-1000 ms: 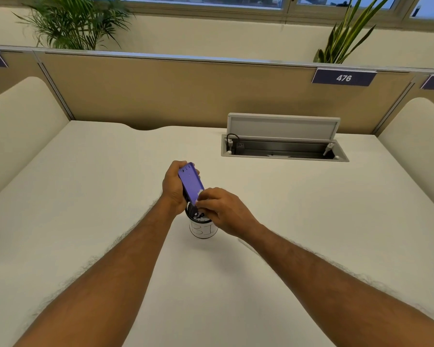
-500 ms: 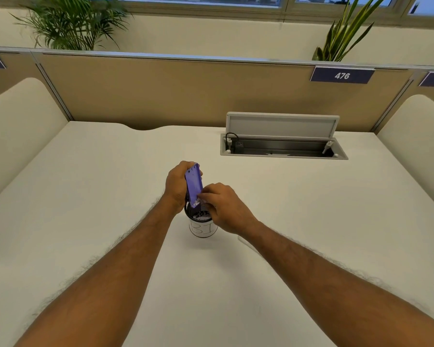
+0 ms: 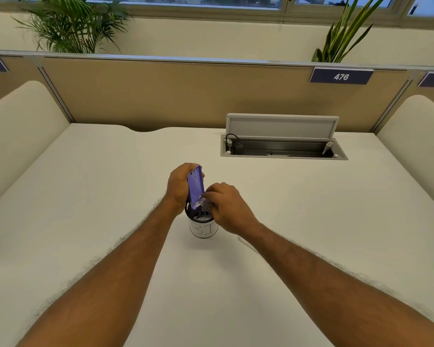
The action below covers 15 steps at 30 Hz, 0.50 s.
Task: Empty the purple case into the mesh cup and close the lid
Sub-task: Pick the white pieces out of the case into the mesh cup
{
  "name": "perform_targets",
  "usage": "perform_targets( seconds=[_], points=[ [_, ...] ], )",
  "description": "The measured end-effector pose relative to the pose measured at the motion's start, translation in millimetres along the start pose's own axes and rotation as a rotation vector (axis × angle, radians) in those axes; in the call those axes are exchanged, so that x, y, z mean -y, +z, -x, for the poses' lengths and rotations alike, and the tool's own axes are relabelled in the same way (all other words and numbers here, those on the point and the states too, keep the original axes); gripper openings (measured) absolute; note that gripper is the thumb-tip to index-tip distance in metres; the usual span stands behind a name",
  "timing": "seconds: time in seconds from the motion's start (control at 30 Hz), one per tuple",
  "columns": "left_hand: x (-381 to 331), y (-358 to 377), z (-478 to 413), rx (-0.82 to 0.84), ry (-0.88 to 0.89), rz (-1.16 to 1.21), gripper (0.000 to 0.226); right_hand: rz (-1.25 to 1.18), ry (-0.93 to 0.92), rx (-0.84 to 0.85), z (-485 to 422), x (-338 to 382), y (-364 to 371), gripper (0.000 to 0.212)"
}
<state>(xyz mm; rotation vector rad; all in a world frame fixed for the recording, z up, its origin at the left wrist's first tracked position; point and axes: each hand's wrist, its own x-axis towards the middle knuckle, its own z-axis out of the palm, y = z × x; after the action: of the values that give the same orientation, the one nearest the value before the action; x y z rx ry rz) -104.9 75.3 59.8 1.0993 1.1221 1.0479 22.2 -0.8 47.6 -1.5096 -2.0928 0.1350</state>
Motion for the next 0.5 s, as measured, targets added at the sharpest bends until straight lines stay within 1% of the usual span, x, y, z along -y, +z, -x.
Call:
perform_targets(
  seconds=[0.1,0.23,0.3,0.5],
  points=[
    [-0.4,-0.4,0.6,0.019,0.017,-0.02,0.034,0.019,0.006,0.021,-0.2,0.7,0.8,0.024],
    [0.4,-2.4,2.1,0.056,0.068,-0.106,0.039,0.033,0.016,0.056,3.7,-0.9,2.4,0.024],
    [0.2,-3.0,2.3,0.064,0.084,-0.134,0.038,0.044,0.026,0.071,3.9,-2.4,1.9,0.023],
    [-1.6,-2.2,1.5,0.123,0.154,-0.272,0.037,0.087,0.055,0.066,2.2,-1.9,0.5,0.023]
  ],
)
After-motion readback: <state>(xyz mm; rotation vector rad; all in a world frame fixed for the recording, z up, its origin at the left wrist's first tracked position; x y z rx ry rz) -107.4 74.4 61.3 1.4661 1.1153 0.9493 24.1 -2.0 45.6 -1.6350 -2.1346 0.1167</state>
